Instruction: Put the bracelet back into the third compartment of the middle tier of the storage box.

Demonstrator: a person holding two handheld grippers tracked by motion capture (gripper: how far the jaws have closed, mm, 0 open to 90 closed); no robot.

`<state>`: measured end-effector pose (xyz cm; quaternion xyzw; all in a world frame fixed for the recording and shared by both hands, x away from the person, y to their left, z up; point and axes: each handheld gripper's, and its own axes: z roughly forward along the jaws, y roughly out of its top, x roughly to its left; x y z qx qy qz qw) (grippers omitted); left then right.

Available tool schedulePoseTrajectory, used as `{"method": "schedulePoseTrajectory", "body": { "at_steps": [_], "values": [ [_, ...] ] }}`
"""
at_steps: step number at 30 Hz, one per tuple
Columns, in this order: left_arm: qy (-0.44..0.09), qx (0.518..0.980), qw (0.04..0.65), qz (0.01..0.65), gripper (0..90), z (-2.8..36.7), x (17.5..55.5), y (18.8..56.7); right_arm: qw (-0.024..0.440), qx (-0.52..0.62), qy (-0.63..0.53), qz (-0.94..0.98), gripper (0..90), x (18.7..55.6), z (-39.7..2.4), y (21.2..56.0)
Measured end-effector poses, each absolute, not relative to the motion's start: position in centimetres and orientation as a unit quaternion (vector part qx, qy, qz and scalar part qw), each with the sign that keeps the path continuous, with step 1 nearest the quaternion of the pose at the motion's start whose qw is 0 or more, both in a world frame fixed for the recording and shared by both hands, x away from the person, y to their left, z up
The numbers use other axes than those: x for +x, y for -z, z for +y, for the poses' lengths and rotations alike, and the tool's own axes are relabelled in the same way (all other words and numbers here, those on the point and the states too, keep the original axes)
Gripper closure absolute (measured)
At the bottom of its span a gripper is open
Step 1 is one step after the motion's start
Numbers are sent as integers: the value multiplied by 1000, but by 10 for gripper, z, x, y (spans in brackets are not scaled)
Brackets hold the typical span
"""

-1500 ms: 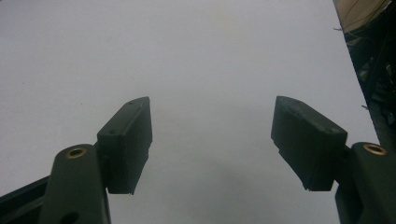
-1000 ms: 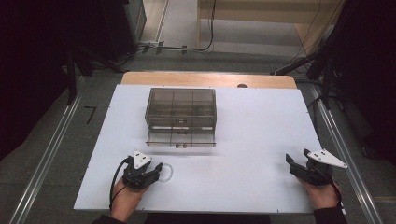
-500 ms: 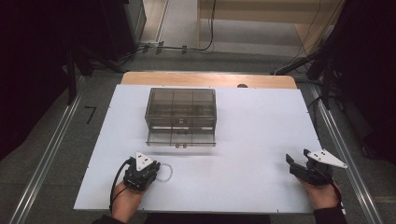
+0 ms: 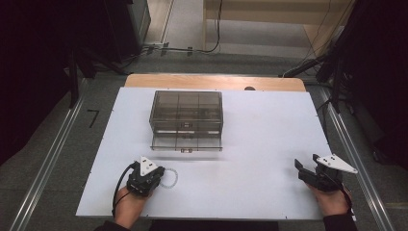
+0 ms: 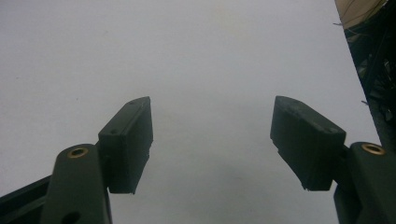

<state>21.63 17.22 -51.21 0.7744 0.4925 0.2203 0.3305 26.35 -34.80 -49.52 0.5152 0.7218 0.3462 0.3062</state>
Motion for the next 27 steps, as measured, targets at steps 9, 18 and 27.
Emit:
{"method": "schedulePoseTrajectory", "body": {
  "at_steps": [9, 18, 27],
  "values": [
    [-216, 770, 344, 492, 863, 175, 216, 511, 306, 515, -348, 721, 281, 264, -347, 494],
    [-214, 770, 355, 484, 876, 171, 215, 508, 307, 515, -347, 721, 285, 264, -347, 494],
    [-229, 754, 402, 466, 876, 169, 205, 496, 307, 514, -346, 722, 286, 264, -348, 495]
  ]
}}
